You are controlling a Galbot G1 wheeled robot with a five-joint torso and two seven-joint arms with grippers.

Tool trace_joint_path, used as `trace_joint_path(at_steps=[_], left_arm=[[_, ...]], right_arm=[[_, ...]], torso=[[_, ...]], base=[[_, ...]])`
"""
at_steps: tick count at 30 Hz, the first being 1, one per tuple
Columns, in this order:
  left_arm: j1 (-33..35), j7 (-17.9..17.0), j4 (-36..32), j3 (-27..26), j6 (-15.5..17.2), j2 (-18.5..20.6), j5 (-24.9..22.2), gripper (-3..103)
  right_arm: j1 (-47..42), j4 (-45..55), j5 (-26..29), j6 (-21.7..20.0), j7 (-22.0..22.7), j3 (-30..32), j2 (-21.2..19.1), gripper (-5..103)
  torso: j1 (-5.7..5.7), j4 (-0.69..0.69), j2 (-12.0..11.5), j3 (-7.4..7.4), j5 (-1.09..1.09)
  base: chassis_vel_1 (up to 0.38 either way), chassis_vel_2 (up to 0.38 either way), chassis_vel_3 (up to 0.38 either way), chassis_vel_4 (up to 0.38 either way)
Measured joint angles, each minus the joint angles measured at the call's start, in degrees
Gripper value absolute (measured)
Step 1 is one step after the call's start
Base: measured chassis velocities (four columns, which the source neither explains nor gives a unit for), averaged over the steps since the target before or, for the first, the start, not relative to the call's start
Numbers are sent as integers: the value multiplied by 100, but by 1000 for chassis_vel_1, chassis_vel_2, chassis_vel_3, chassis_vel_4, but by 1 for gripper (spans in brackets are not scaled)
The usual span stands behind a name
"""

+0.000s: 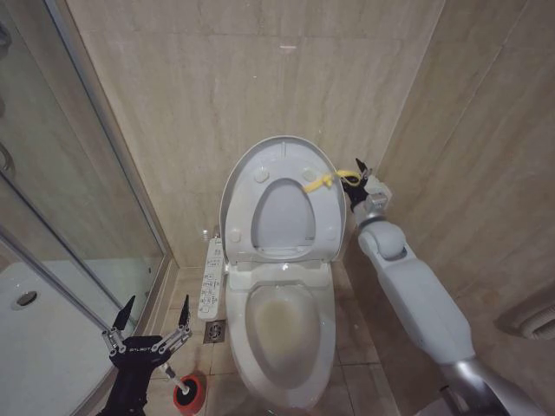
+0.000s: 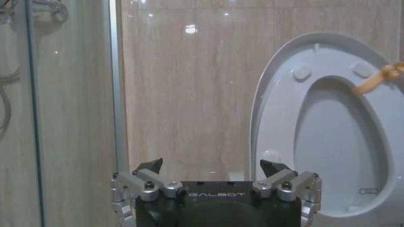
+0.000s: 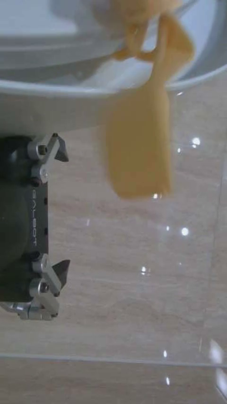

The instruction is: Open the toilet lid, clean the toilet bowl with a toilet brush, close the toilet lid, and flush.

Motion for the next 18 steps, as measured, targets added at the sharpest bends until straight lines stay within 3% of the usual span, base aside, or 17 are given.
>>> trace_joint_path(at_steps=[7, 11, 18], left_arm=[[0, 0, 0, 0, 0, 0, 0, 100], [0, 0, 0, 0, 0, 1, 0, 100], [0, 0, 0, 0, 0, 0, 0, 100]], right_arm=[[-608, 703, 248, -245, 92, 273, -173, 100], [-1703, 1641, 534, -432, 189, 893, -411, 100], [-2785, 2664, 1221, -752, 473, 1546, -514, 100]], torso=[[0, 6, 0, 0, -1], [0, 1, 0, 0, 3], [-1, 3, 0, -1, 0]], base=[[0, 0, 0, 0], [0, 0, 0, 0], [0, 0, 0, 0]])
